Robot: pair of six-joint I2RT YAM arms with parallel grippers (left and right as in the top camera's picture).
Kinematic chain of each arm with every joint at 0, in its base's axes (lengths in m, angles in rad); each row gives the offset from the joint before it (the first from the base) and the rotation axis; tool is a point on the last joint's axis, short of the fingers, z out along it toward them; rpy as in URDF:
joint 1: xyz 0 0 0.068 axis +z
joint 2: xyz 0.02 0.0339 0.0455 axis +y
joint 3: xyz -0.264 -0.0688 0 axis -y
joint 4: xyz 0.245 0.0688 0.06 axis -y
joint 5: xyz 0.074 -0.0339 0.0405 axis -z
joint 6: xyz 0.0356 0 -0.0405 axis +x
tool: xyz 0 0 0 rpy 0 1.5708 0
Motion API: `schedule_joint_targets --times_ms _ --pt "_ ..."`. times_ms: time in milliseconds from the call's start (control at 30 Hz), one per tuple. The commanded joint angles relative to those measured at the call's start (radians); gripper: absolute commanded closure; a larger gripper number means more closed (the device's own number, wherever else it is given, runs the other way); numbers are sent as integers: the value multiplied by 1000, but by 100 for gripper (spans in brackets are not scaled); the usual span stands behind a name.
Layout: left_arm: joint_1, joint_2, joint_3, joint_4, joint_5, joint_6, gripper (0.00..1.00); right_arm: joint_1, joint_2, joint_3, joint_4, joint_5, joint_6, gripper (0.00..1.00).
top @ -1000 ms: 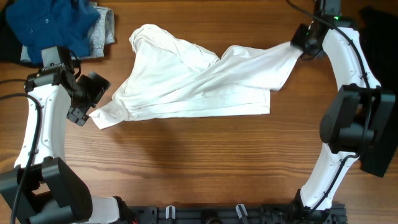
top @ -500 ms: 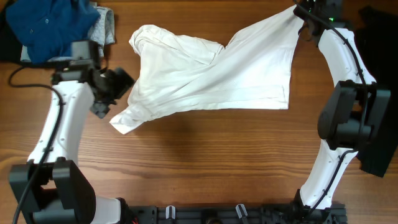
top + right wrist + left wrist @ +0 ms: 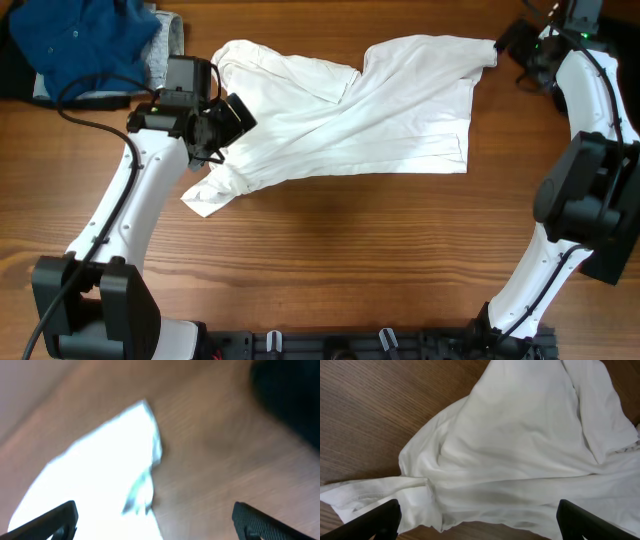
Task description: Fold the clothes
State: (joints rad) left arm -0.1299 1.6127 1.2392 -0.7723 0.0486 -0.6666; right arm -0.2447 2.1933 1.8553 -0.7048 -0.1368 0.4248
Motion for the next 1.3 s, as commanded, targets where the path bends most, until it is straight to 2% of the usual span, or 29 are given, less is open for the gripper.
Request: schedule_joint_targets --times_ms 0,133,233,367,533,600,633,867,933,1267 --pt "-4 -8 6 3 -25 9 0 19 -112 29 -121 -124 -23 1" --pt "-4 -8 6 3 -25 9 0 22 -180 29 -333 -120 -36 1" --pt "-4 -8 6 10 -25 9 0 37 -186 27 -456 -162 -122 0" --pt "-4 -8 6 21 -25 8 0 87 -186 -21 -553 -208 -132 0" --pt "-4 -8 6 21 -25 9 0 190 -186 -106 -504 -245 -87 1" --pt "-4 -8 6 21 -24 8 0 229 -186 -152 -457 -244 -59 11" --pt "-4 -8 6 21 -24 9 0 240 -186 -168 -445 -235 -35 11" --pt "-4 -8 5 13 -29 9 0 277 -185 -321 -332 -79 241 14" --pt "-4 -8 5 10 -39 9 0 274 -185 -346 -320 -61 276 14" --pt "-4 -8 5 6 -59 9 0 273 -185 -444 -196 28 297 11"
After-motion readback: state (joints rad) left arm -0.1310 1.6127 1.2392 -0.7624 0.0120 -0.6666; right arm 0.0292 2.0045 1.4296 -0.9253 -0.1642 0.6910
